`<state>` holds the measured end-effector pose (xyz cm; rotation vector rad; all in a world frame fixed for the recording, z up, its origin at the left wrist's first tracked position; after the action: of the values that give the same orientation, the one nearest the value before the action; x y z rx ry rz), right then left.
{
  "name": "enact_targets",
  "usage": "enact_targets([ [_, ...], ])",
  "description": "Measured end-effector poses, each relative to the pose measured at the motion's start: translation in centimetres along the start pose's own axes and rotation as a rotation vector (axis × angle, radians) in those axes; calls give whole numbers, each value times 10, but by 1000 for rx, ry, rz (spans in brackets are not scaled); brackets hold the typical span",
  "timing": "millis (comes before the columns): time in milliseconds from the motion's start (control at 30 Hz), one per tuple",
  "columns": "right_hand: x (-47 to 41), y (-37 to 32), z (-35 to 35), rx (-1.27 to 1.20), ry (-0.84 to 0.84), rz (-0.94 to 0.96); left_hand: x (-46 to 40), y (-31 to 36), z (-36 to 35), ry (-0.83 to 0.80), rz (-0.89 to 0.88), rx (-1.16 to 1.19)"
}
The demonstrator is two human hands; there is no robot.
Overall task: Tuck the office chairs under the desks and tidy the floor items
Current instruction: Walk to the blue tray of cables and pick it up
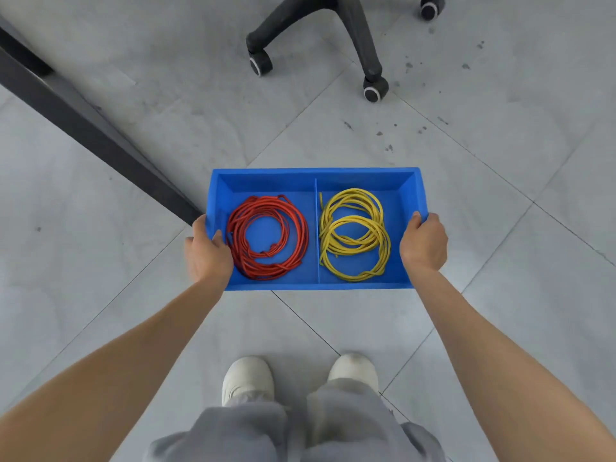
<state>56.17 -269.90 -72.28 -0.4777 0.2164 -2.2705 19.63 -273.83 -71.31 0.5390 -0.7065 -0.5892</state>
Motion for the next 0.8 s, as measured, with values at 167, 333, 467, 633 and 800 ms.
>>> enact_targets([
  [167, 53, 36, 117, 1, 23, -194, 82, 61, 46, -63, -31, -23],
  [333, 96, 43, 261, -33, 61, -267, 167, 146, 102, -113, -106, 5],
  [467, 118, 28, 387, -75, 114, -255, 233, 221, 154, -118, -185, 93],
  [633, 136, -7, 532, -107, 230, -209, 300, 320, 219, -60, -302, 177],
  [800, 144, -58, 631, -150, 322, -128, 330, 398, 281, 3, -349, 256],
])
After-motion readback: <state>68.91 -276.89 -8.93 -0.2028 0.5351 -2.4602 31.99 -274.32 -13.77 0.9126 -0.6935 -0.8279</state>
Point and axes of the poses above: each hand's wrist, its own x-axis away from the middle knuckle, its own z-axis out of the back of the hand, y = z × x, the point moved 6 cm from there along -x, towards the middle knuckle, and after that the axes turned 8 degrees about x, right-handed, at the moved point
